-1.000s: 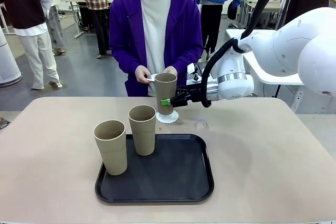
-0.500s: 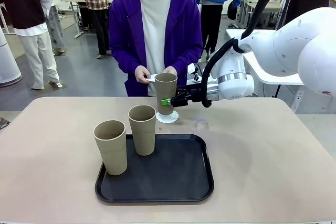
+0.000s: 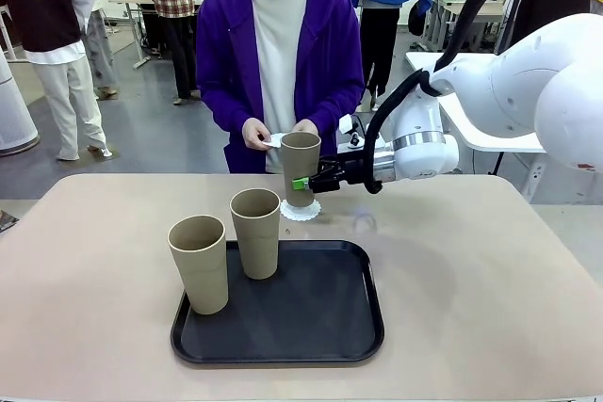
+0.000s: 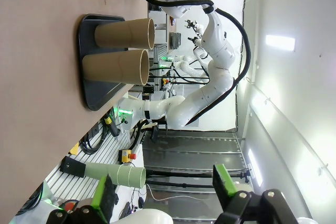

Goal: Place coasters on the table and set cups on them.
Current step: Pick up one Reusable plastic cup and place it on a coaster set by the human.

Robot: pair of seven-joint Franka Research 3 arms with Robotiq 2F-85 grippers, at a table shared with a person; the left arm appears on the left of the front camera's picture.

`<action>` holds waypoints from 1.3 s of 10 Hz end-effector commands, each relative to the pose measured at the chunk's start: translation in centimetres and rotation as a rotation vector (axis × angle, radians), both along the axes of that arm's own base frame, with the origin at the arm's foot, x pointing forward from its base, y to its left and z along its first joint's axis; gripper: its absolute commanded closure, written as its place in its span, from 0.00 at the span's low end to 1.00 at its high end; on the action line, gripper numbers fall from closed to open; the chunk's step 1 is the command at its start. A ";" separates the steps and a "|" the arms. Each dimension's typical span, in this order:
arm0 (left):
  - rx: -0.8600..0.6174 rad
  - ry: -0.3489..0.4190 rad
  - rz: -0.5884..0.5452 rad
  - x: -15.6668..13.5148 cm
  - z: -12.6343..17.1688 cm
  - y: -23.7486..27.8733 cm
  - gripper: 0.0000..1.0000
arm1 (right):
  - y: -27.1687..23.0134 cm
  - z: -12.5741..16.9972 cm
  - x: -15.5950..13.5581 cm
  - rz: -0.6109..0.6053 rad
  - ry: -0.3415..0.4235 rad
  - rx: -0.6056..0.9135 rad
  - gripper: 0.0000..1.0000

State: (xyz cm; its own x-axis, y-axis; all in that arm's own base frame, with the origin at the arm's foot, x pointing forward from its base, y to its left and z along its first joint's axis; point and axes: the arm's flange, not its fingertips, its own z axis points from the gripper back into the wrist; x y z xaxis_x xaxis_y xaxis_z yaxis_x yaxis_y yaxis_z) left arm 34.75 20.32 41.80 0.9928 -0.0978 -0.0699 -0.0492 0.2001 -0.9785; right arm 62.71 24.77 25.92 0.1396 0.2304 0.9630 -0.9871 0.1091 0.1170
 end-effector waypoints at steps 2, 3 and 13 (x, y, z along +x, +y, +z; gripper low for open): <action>-0.008 -0.009 0.008 0.0 0.2 0.1 0.00 | 0.2 -1.0 -0.1 0.024 0.021 -0.012 0.16; -0.008 -0.009 0.008 0.0 0.2 0.1 0.00 | 0.2 -1.2 -0.1 0.022 0.022 -0.013 0.16; -0.008 -0.009 0.008 0.0 0.2 0.1 0.00 | 0.0 -1.7 -0.1 0.019 0.051 -0.024 0.00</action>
State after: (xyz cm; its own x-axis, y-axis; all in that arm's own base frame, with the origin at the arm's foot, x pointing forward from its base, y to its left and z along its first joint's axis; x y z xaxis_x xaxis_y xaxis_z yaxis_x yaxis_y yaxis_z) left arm 34.75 20.32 41.80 0.9928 -0.0978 -0.0699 -0.0492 0.2001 -0.9785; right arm 62.40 24.85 24.33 0.1669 0.2340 0.9578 -0.9841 0.1000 0.1471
